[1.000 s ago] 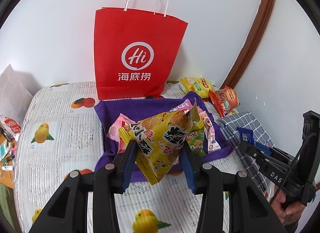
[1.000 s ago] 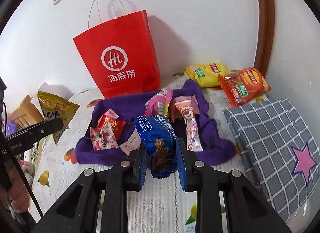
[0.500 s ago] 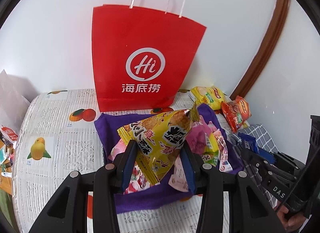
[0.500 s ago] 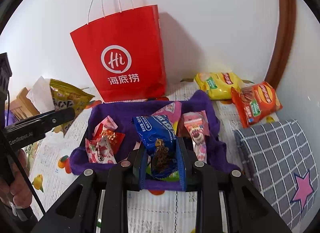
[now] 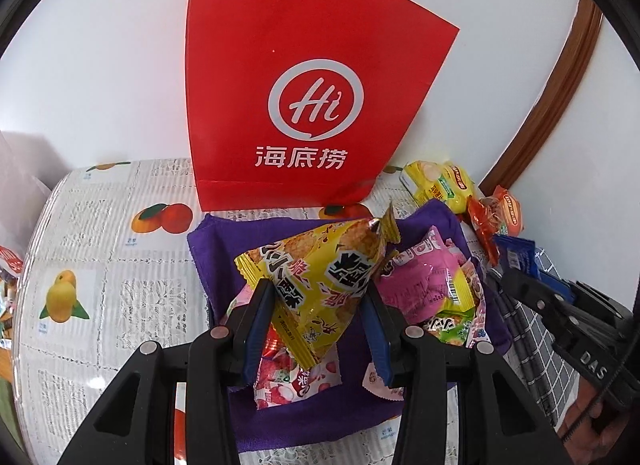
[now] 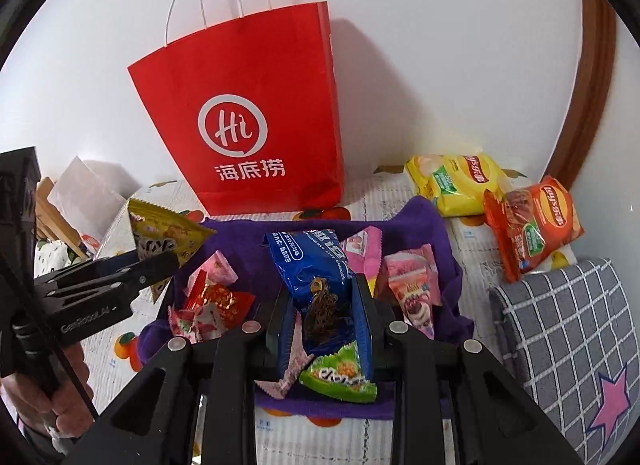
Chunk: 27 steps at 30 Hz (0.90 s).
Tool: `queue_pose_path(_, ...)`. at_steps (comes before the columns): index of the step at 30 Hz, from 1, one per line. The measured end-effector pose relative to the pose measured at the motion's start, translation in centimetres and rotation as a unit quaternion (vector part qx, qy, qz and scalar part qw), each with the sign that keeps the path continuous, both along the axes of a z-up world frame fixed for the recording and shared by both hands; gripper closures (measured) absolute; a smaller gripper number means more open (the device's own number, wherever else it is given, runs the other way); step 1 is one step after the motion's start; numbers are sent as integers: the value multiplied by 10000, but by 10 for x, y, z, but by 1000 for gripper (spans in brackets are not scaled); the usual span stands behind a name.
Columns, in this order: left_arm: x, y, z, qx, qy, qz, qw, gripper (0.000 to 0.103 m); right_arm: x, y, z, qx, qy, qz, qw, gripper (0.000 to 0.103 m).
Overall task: Organize snacks
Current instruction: 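Lower and release yellow chip bag with left tool while right tool releases blue snack on towel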
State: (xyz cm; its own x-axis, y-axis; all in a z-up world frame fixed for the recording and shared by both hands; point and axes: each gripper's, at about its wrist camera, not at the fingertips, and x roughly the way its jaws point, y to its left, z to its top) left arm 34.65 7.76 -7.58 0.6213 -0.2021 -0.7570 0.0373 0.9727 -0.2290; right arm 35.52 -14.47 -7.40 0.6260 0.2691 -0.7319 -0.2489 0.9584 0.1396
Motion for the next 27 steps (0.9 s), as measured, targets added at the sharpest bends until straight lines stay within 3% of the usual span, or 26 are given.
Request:
queue_pose_path(12,9,1,-14,23,132,58,9999,62,33,16,0,12,-56,176,9998,77)
queue_pose_path(21,14,-4,-24,123,220,63,9997,62,42,19,-19,-210,239,477,9984,77)
queue_pose_path(27,19,3,-33,-95,361,121,9992,62,50,17,-34,-215,518,567,9968,77)
